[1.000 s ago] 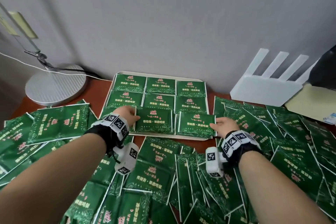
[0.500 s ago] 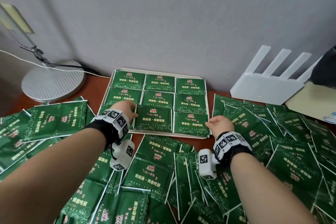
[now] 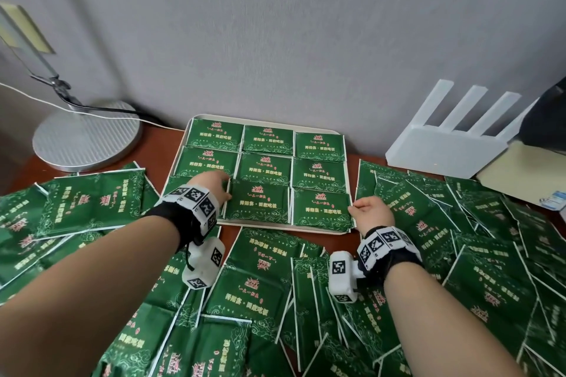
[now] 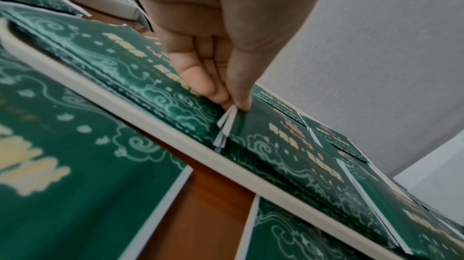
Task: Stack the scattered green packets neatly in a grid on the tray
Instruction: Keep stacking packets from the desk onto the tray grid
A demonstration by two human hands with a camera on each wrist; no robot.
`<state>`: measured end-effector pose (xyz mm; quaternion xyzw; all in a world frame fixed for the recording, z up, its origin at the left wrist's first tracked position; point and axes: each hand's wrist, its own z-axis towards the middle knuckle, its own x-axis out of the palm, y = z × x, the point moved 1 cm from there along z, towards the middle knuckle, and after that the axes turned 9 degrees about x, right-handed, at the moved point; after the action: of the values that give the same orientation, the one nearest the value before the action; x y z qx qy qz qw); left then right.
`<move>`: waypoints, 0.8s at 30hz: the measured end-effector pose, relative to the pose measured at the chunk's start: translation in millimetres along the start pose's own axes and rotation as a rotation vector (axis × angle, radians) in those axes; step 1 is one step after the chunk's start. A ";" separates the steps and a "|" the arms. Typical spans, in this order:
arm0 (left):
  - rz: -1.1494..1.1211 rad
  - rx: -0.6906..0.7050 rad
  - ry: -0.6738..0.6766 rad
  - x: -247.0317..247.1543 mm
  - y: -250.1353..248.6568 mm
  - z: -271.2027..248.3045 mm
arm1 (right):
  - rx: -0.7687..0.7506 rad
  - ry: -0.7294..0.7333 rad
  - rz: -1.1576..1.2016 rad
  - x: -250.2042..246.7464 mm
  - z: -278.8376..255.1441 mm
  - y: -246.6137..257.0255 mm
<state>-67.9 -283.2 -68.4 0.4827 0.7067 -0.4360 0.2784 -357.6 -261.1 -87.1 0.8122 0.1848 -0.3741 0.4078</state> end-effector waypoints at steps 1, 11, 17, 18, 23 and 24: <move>0.005 0.001 0.001 0.7 -0.4 0.4 | 0.000 0.001 0.005 0.5 -0.1 0.0; 0.017 0.027 -0.111 -8.3 8.5 -25.5 | -0.127 0.063 -0.147 -21.3 -19.7 14.0; 0.104 0.027 -0.172 -23.8 34.2 -94.7 | -0.318 0.196 -0.360 -35.9 -63.3 23.9; 0.114 0.017 -0.170 -24.4 41.8 -108.2 | -0.351 0.219 -0.396 -35.7 -73.9 25.3; 0.117 -0.089 -0.165 -12.5 93.1 -174.1 | -0.478 0.343 -0.492 -15.3 -130.5 30.7; 0.118 -0.111 -0.158 -6.7 103.2 -185.4 | -0.499 0.365 -0.512 -8.1 -141.2 31.3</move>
<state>35.2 -106.2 -12.7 0.4716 0.6759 -0.4158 0.3846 -279.4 -166.8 -9.8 0.6690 0.5358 -0.2570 0.4465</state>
